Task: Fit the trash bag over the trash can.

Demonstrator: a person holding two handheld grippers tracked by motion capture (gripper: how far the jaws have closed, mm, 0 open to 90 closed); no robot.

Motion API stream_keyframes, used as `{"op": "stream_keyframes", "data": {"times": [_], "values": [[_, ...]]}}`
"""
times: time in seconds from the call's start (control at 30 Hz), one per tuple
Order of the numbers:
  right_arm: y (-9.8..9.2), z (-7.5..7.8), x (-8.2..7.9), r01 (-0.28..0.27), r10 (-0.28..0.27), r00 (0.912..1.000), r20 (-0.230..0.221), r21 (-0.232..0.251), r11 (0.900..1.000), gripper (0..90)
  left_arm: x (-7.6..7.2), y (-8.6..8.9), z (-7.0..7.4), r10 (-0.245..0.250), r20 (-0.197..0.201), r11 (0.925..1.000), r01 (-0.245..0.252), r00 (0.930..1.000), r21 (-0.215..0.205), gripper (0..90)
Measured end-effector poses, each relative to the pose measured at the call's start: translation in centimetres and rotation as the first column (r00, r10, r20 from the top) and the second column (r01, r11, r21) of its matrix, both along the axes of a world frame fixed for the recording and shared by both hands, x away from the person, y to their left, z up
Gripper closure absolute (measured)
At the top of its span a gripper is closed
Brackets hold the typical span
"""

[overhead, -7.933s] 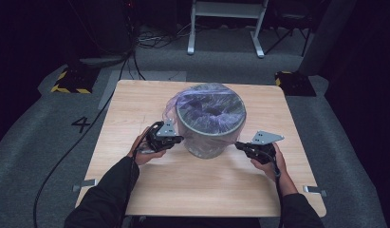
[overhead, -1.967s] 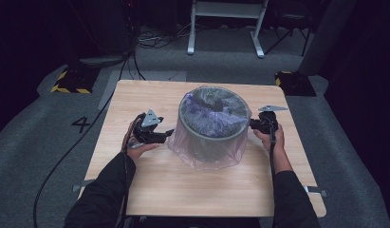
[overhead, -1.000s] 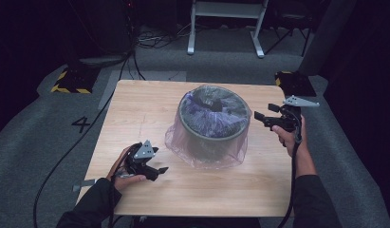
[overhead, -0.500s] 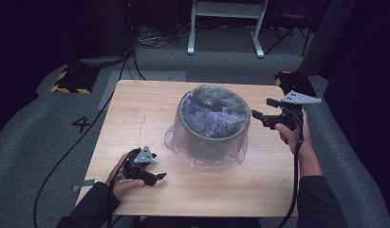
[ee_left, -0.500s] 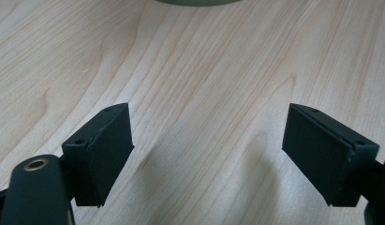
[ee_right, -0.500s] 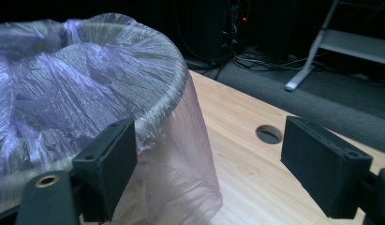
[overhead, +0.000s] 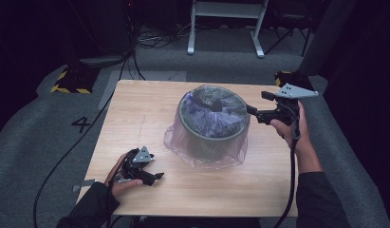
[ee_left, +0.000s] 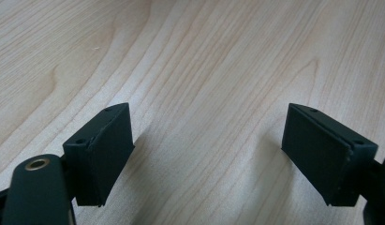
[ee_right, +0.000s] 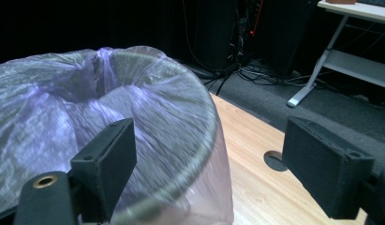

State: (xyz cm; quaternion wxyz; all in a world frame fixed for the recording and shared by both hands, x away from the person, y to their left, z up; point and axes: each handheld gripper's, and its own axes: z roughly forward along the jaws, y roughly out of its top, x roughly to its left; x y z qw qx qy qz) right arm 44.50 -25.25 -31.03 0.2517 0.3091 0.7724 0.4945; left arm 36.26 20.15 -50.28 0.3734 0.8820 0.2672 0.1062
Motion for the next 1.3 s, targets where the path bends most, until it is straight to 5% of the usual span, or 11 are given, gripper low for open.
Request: {"op": "stream_keyframes", "data": {"times": [0.33, 0.63, 0.87, 1.3], "values": [[3.5, 1.3, 0.3, -0.079, 0.078, 0.9969, -0.009, -0.034, 0.996, 21.7, 0.2, 0.0, -0.1, -0.003, -0.003, 1.0000, 0.003, 1.0000, 0.003, 14.8], [6.6, 0.9, 0.8, -0.118, 0.114, 0.9924, -0.046, -0.092, 0.989, 22.0, 0.2, 0.0, -0.2, 0.000, -0.003, 1.0000, 0.000, 1.0000, 0.004, 14.4], [7.8, 0.2, 0.6, -0.188, 0.178, 0.9807, -0.081, -0.148, 0.971, 32.8, 0.2, 0.0, -0.2, -0.001, -0.003, 1.0000, 0.001, 1.0000, 0.004, 14.4], [8.9, -1.0, 1.0, -0.232, 0.198, 0.9653, -0.170, -0.216, 0.948, 34.2, 0.2, 0.0, -0.2, -0.001, -0.001, 1.0000, 0.001, 1.0000, 0.004, 14.4]]}}
